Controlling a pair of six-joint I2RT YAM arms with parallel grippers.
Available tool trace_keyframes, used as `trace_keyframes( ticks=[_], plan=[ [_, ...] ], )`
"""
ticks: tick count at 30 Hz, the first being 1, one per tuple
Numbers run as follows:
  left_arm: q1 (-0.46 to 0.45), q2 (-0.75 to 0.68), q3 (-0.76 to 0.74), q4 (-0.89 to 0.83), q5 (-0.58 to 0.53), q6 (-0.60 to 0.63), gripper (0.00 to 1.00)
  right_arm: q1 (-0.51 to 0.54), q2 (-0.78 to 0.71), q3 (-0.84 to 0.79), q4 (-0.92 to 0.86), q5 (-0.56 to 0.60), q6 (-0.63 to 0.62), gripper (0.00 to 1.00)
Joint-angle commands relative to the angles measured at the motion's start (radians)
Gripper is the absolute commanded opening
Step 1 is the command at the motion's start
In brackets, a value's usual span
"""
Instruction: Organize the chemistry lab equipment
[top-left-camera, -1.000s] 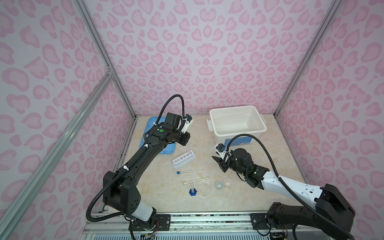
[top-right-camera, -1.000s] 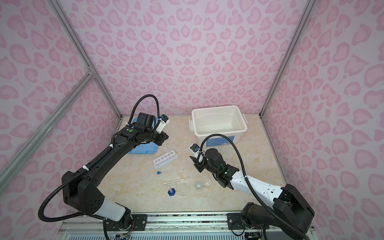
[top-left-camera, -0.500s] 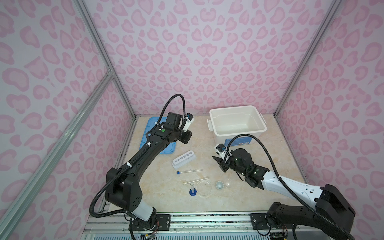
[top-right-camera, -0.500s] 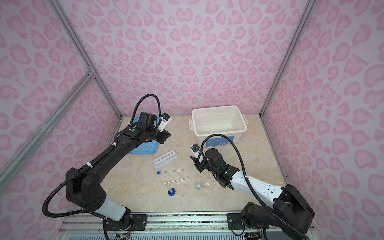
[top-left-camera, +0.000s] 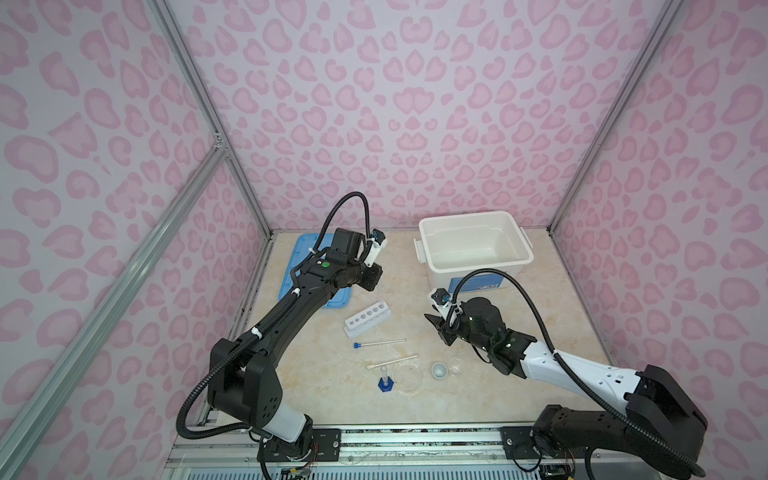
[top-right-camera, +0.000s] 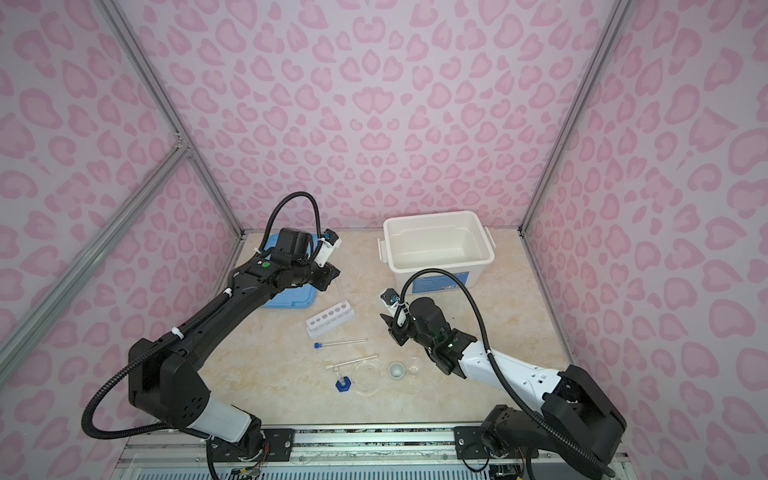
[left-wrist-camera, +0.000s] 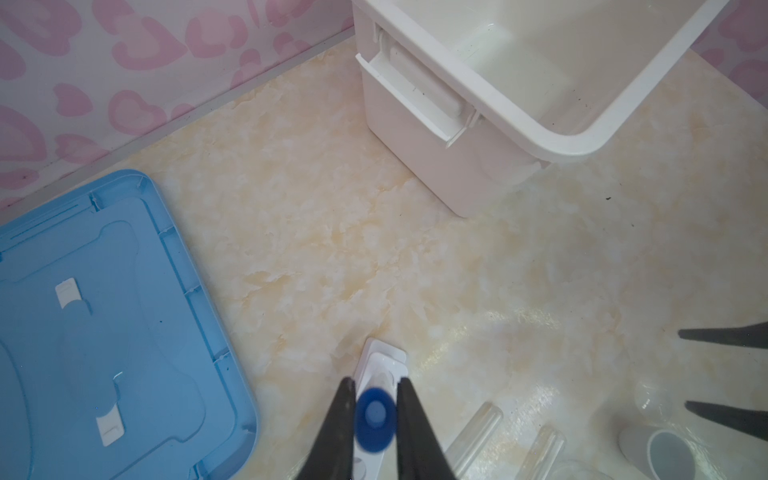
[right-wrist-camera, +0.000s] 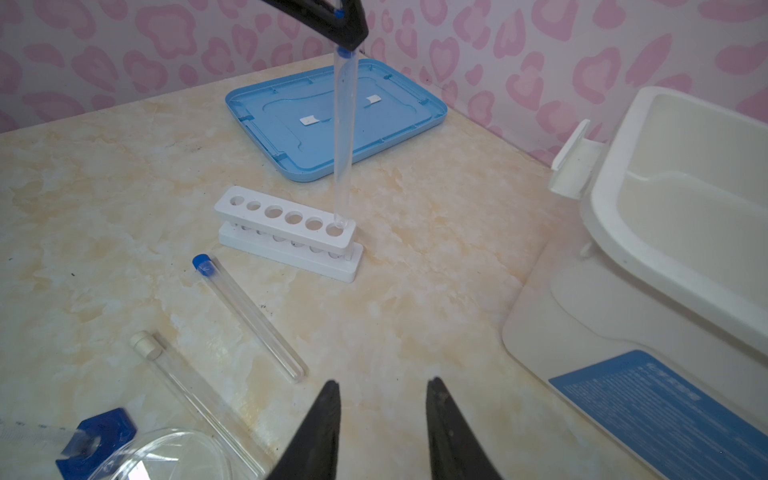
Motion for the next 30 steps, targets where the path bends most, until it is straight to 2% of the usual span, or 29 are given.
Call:
trace_keyframes(
  ticks=[1,30],
  plan=[
    [0.000,-0.016,-0.029,0.032,0.001,-0.003,0.19,0.001,0.004,0.000,0.016,0.000,0.011,0.35],
    [0.000,-0.038,-0.131,0.132,-0.006,0.003,0.20,-0.002,0.053,-0.005,0.060,-0.012,0.016,0.35]
  ],
)
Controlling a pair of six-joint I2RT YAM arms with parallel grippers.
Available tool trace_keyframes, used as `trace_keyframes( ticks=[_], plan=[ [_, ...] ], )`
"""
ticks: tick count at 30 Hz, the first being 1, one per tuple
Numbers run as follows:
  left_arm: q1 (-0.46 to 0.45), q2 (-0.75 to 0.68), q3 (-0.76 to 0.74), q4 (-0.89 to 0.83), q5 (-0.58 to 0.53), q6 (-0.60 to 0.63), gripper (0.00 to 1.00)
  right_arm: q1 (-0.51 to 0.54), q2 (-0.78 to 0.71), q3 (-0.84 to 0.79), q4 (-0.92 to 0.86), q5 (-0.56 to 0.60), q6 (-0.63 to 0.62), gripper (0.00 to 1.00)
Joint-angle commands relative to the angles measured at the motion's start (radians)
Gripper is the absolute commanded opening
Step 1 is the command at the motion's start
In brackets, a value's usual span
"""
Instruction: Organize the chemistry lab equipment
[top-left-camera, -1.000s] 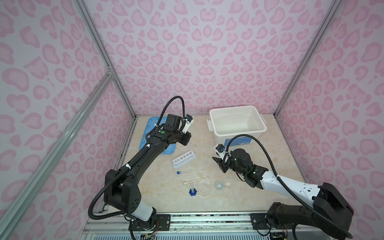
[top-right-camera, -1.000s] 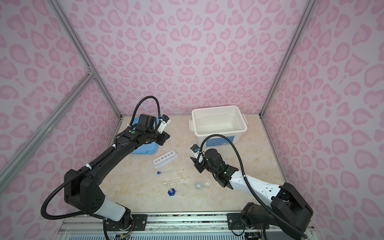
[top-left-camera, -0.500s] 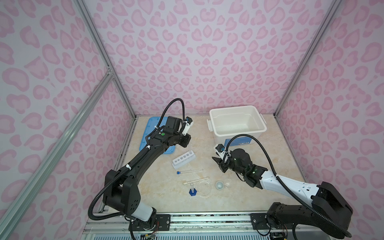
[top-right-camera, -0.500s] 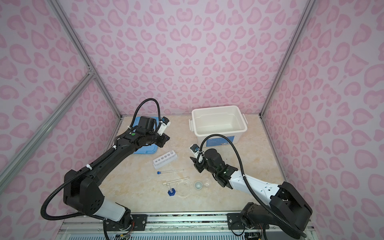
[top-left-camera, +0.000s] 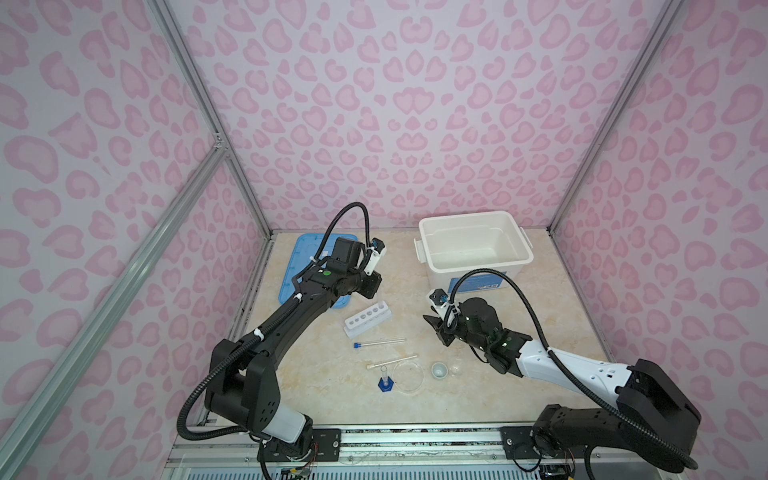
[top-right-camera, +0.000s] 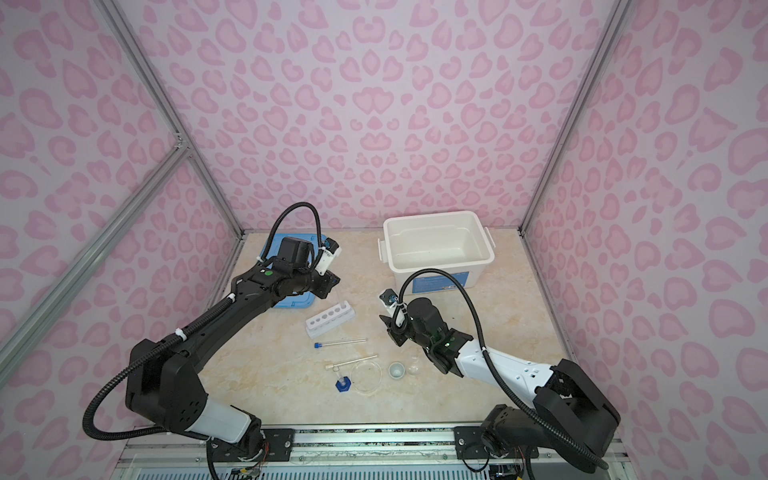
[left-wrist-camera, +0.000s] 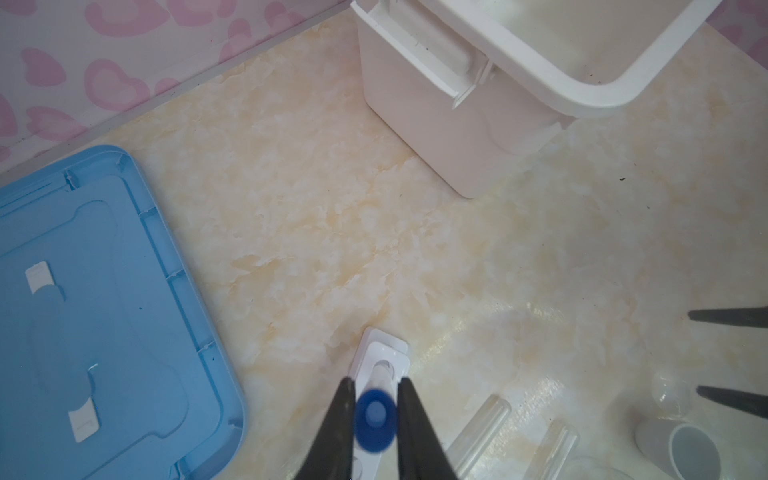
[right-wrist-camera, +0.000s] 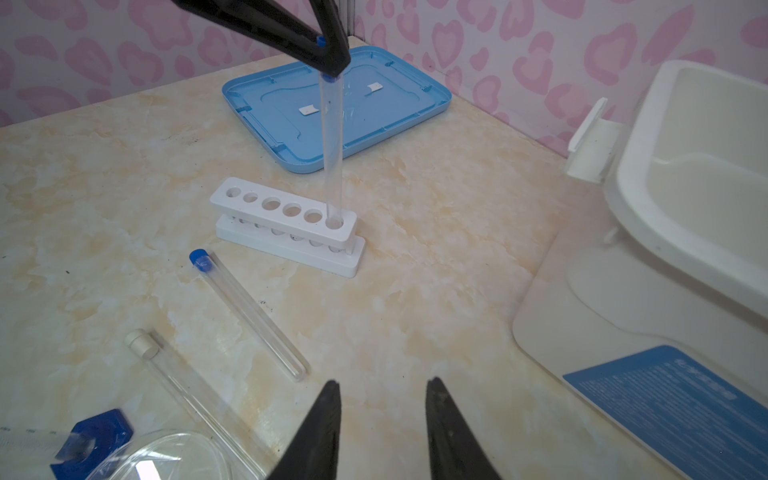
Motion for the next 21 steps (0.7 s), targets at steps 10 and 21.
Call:
trace_keyframes(
  ticks=[10,21],
  plan=[
    [0.001,0.003,-0.022,0.061,-0.007,0.008,0.22,-0.010,0.014,-0.002,0.040,-0.016,-0.002,0.35],
    [0.000,0.003,-0.043,0.074,-0.015,0.009,0.23,-0.019,0.025,-0.011,0.051,-0.025,0.002,0.35]
  ],
)
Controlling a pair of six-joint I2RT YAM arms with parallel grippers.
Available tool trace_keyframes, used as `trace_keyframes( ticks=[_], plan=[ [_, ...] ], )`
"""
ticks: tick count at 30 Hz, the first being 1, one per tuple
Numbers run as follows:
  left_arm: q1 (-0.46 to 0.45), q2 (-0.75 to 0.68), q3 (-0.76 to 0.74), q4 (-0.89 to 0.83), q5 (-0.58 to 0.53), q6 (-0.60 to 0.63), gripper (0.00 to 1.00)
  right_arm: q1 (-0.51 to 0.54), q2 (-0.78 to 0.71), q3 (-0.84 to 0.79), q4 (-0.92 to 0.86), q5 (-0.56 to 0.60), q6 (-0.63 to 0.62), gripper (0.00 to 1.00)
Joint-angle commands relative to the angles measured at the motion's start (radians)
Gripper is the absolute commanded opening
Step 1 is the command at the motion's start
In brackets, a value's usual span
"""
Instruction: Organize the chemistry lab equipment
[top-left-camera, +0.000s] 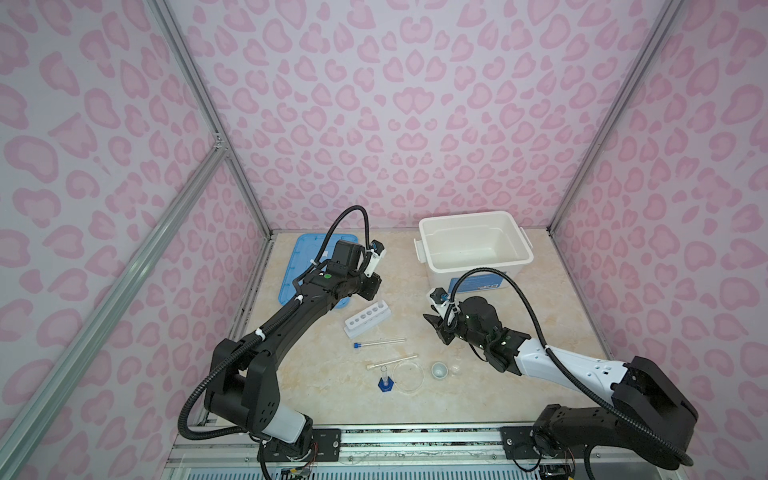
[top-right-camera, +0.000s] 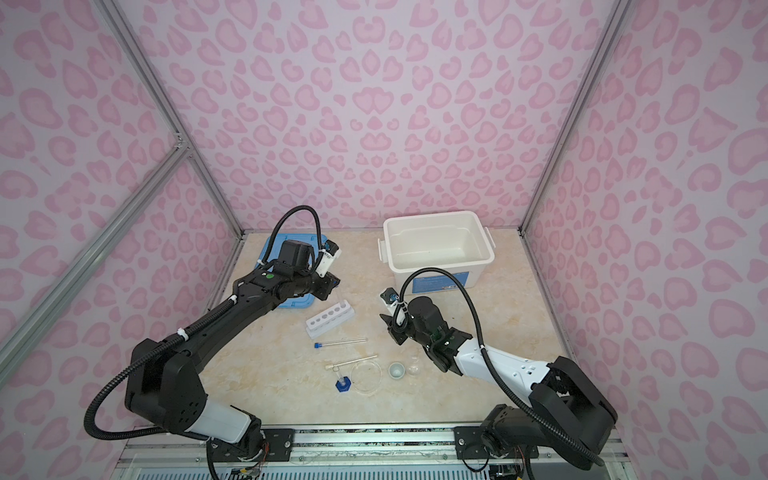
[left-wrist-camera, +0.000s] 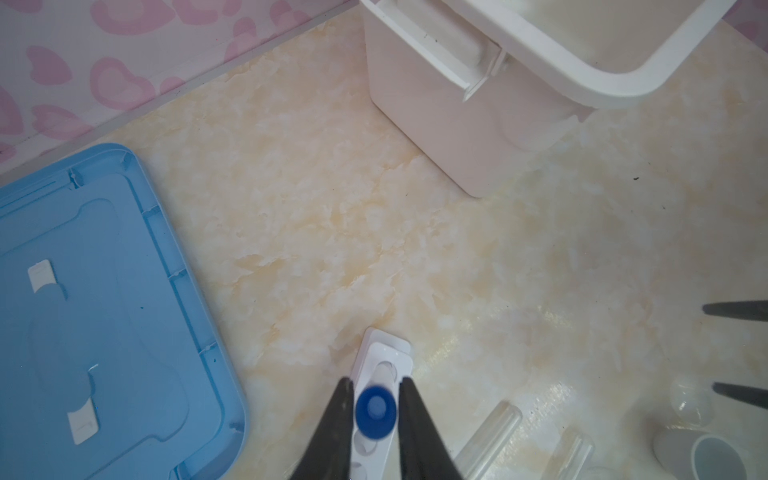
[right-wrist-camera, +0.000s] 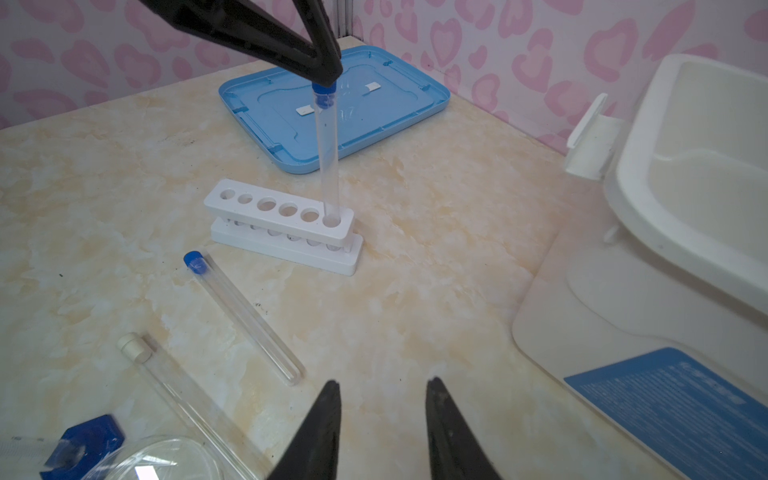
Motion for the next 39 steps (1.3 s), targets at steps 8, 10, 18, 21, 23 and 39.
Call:
trace_keyframes(
  ticks=[8,10,18,21,23,39],
  plan=[
    [0.000,0.001,0.013,0.027,-0.001,0.009,0.30,-0.006,0.005,0.003,0.015,-0.015,-0.003,0.35],
    [0.000,-0.007,0.024,0.023,-0.002,0.009,0.34,-0.007,0.001,0.006,0.009,-0.015,-0.005,0.35],
    [0.001,-0.082,0.060,0.010,0.005,0.002,0.52,-0.006,0.018,0.072,-0.143,-0.085,-0.056,0.38],
    [0.001,-0.130,0.059,0.012,0.003,-0.007,0.54,-0.001,0.031,0.119,-0.250,-0.101,-0.106,0.39],
    [0.001,-0.170,0.050,0.019,0.000,-0.016,0.55,0.003,0.059,0.162,-0.334,-0.112,-0.145,0.40],
    [0.273,-0.539,-0.317,0.167,0.245,-0.317,0.63,0.174,0.405,0.473,-0.616,-0.007,-0.299,0.40]
  ],
)
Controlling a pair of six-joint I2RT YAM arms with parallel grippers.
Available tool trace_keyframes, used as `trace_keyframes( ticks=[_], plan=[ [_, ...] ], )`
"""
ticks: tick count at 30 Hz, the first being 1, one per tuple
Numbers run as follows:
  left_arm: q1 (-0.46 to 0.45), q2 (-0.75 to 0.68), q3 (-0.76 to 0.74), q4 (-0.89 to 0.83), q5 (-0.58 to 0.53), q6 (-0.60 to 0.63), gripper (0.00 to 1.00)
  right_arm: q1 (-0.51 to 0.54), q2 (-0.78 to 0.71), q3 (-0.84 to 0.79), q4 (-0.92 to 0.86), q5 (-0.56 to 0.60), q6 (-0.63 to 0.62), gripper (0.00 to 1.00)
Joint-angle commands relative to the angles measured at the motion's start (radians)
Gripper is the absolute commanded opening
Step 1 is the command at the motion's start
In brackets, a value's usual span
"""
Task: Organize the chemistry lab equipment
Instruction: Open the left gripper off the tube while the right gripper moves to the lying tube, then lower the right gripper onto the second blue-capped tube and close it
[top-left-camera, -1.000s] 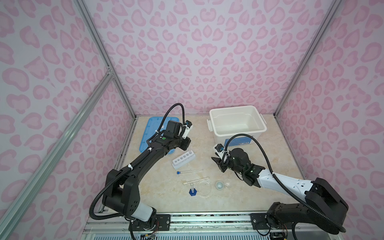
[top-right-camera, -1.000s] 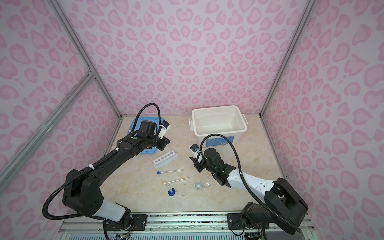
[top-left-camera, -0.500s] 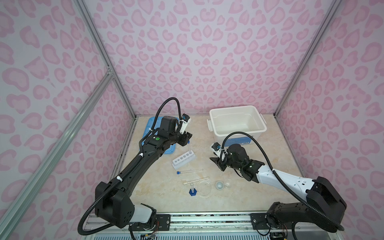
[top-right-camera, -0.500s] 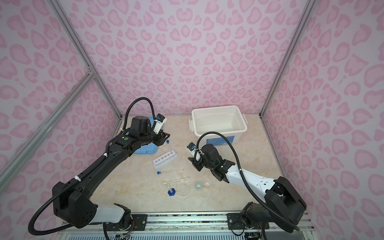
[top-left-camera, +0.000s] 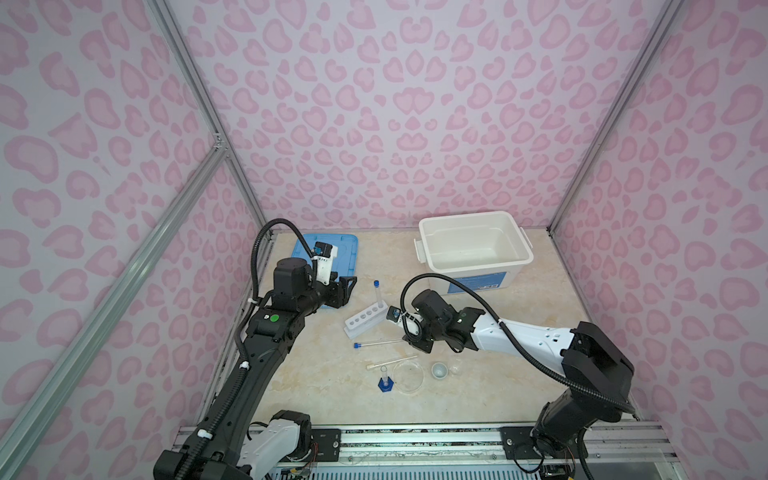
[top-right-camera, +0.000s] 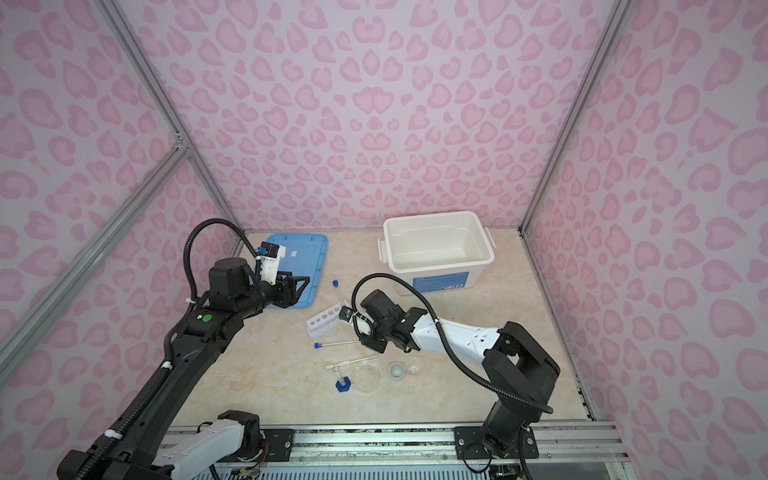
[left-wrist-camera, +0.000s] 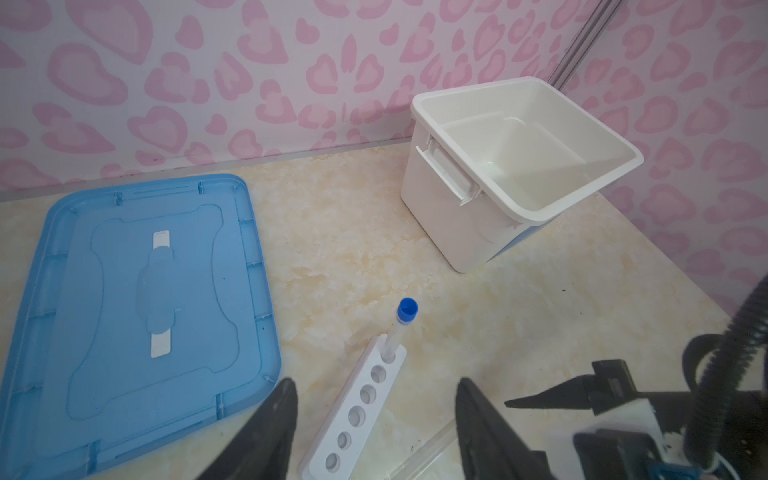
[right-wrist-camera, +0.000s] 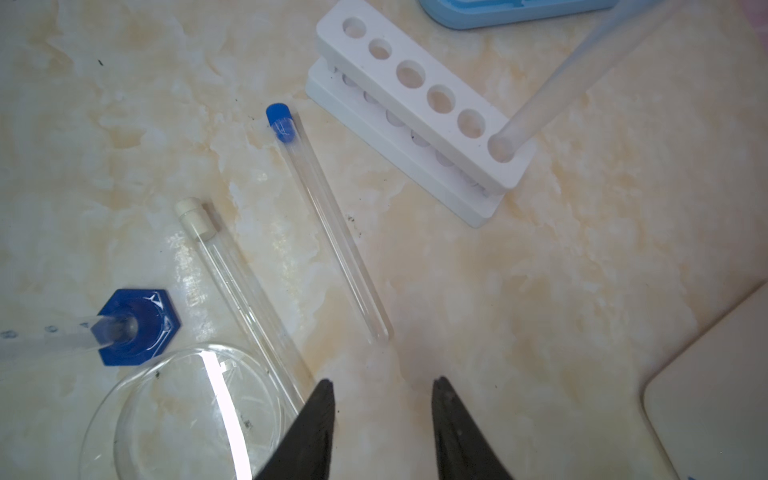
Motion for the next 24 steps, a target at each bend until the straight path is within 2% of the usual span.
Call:
trace_keyframes(
  ticks=[1,5,12,24],
  plan=[
    [0.044,-0.044,-0.048,0.069,0.092,-0.094,0.63,0.015,0.069,0.048,-0.050,0.014,-0.044,0.39],
    [0.075,-0.070,-0.083,0.063,0.144,-0.138,0.62,0.022,0.130,0.095,-0.059,0.018,-0.063,0.34],
    [0.094,-0.065,-0.107,0.072,0.195,-0.146,0.63,0.038,0.198,0.130,-0.039,-0.011,-0.088,0.37],
    [0.094,-0.038,-0.127,0.094,0.196,-0.148,0.62,0.036,0.249,0.131,0.014,-0.013,-0.105,0.36]
  ],
)
